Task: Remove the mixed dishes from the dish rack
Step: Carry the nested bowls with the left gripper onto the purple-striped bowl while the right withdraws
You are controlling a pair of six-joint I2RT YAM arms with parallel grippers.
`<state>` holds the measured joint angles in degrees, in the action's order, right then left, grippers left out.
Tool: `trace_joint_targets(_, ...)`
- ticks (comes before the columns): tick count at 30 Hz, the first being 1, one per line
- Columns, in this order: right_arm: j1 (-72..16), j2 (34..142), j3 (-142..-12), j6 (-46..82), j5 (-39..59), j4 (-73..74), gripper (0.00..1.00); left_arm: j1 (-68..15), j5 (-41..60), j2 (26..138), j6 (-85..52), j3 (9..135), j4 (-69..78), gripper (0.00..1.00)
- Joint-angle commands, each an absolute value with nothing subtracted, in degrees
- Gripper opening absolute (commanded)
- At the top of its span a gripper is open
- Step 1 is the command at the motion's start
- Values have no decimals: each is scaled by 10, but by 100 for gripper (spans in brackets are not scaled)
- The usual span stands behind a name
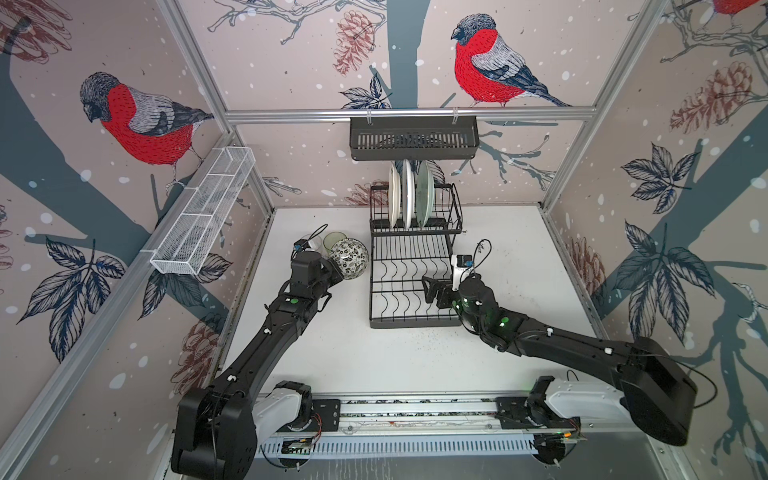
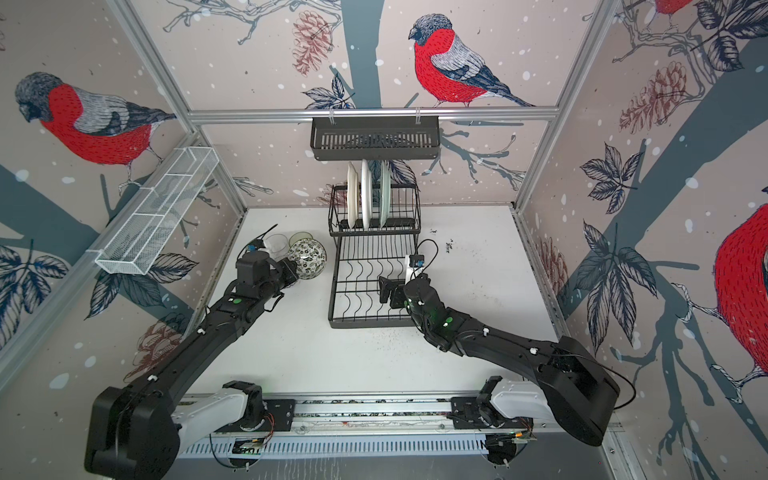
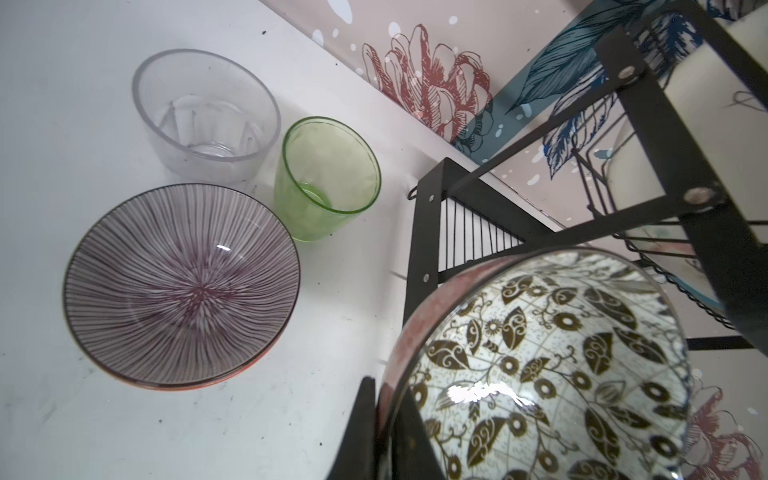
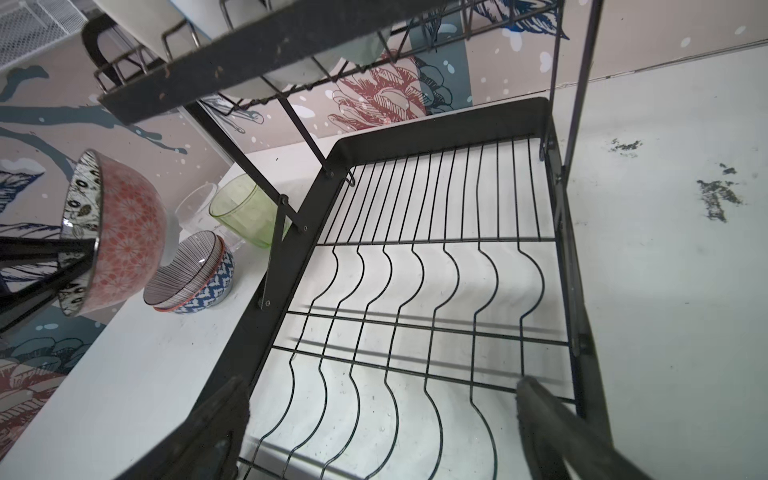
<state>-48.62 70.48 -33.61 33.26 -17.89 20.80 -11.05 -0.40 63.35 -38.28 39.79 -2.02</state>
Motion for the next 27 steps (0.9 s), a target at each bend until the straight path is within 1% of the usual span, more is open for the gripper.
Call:
trace_joint_targets(1, -478, 698, -328, 335, -162, 236, 99, -106, -61, 634, -368, 413, -37, 0)
trace_joint_targets(4, -469, 695, -323, 334, -153, 239, 99, -100, -107, 634, -359, 418, -59, 0)
trace_joint_targets(6, -462, 696, -320, 333, -142, 242, 100, -87, -119, 634, -357, 415, -66, 0)
trace_joint_targets(13, -443, 698, -312, 329, -104, 255, 100, -12, -78, 631, -365, 409, -78, 0)
trace_joint_targets(16, -438, 697, -307, 326, -100, 264, 99, -2, -93, 635, -360, 414, -87, 0)
trace_joint_targets(19, -431, 697, -303, 324, -90, 269, 100, 12, -80, 642, -364, 413, -90, 0)
trace_joint_targets(27, -428, 686, -297, 324, -75, 270, 99, 16, -89, 660, -368, 408, -81, 0)
